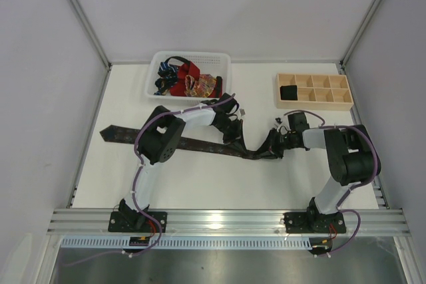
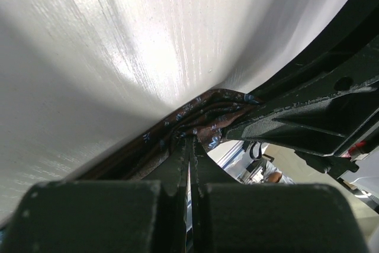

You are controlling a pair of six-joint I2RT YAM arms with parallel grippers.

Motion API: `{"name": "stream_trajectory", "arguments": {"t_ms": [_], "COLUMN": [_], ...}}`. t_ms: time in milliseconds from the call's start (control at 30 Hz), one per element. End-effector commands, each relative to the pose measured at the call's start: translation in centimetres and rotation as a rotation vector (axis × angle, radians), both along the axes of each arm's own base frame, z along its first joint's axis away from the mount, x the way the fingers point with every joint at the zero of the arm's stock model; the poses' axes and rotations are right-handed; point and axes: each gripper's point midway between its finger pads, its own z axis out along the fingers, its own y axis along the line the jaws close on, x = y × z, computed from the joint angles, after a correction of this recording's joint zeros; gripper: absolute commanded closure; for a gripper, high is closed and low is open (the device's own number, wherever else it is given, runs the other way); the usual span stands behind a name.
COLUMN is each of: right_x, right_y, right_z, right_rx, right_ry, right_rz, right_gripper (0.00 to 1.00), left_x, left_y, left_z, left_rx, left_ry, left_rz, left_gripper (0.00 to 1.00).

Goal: Roll the ties
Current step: Roll the tie

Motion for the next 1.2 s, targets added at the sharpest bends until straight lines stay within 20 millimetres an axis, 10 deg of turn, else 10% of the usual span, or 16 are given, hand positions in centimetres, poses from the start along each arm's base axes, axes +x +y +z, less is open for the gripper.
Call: {"name": "stream_trajectory", "arguments": {"t_ms": [0, 600, 1167], "right_x": [0.0, -7.3, -9.6], "right_y": [0.4, -3.2, -5.3], "right_z": [1.1, 4.0, 2.9], "right_rx": [0.003, -0.229, -0.462], "right_ry": [0.025, 0.125, 0.174], "right_rz": [-0.025, -0.066, -0.126], "right_gripper": [1.00, 1.00, 1.00], "left_x": [0.9, -8.1, -9.3], "left_y": [-0.2, -7.3, -5.6], "left_z": [0.2, 1.0, 0.9], "left_rx": [-0.006, -0.073, -0.034], "left_ry": [-0.045, -0.015, -0.042], "left_rz": [-0.010, -0.207, -0.210], "left_gripper": [0.99, 0.98, 0.98]}}
